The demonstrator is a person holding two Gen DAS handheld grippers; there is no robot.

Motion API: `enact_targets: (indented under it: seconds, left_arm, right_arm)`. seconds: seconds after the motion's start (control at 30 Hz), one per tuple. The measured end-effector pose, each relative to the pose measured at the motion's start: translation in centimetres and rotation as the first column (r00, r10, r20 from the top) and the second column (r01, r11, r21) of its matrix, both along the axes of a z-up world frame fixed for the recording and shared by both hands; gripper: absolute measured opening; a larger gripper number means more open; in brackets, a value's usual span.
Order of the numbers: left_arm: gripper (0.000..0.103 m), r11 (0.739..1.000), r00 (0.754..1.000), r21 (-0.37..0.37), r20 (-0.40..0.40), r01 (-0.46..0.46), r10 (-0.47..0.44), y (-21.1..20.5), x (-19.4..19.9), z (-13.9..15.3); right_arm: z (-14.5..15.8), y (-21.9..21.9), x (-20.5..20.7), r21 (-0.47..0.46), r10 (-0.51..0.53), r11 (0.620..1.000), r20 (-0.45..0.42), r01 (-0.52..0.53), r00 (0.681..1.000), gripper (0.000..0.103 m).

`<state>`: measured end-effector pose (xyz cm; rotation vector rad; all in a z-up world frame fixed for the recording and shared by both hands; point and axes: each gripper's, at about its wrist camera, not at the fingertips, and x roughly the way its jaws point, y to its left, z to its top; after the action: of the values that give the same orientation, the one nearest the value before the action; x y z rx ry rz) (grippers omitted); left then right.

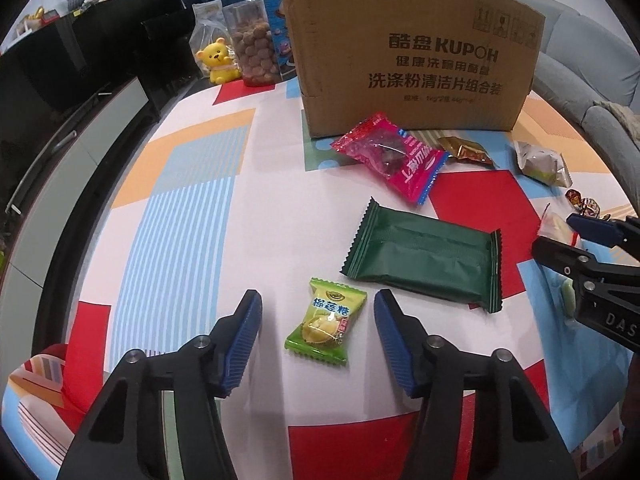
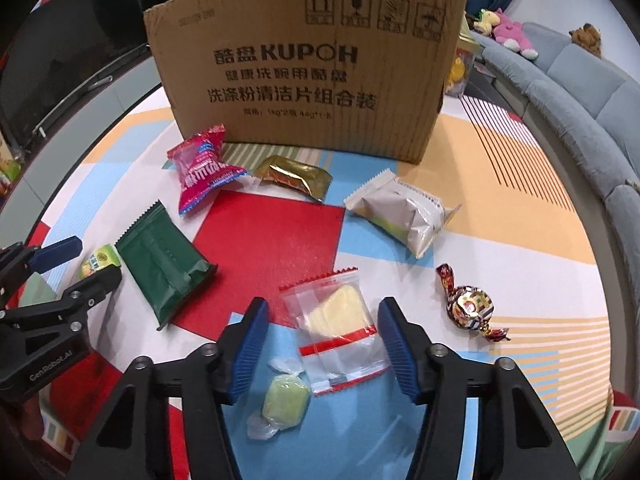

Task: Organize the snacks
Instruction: 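Grasp the yellow-green candy with the left tool while the right tool grasps the clear cake packet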

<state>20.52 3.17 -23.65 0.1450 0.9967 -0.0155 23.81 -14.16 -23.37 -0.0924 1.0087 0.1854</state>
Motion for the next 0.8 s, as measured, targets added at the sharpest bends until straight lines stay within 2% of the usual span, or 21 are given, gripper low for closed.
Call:
enact_targets:
  seconds: [0.27,0.37,0.8]
  left_arm:
    - [0.032,1.0,1.0,-0.021,-0.007,0.012,-0.013,-0.3,-0.4,0.1]
    - [0.024,1.0,1.0,-0.018,-0.008,0.013,-0.013,-0.4,-0.5,0.1]
    - [0.023,1.0,1.0,-0.013,0.002,-0.008,0.008,-0.2,-0.8,0.8]
  right_arm:
    - [0.2,-0.7,-0.1,0.005,-0.006,1.0,0.008,0.006,1.0,0.038]
    - [0.3,-0.7,0.0,0.0,0.0,1.0,0.013,0.0,1.0,0.036]
    - [2.5,0.0,-0.4,-0.012,0.012,1.0,0.074,-0.011,0.997,0.036]
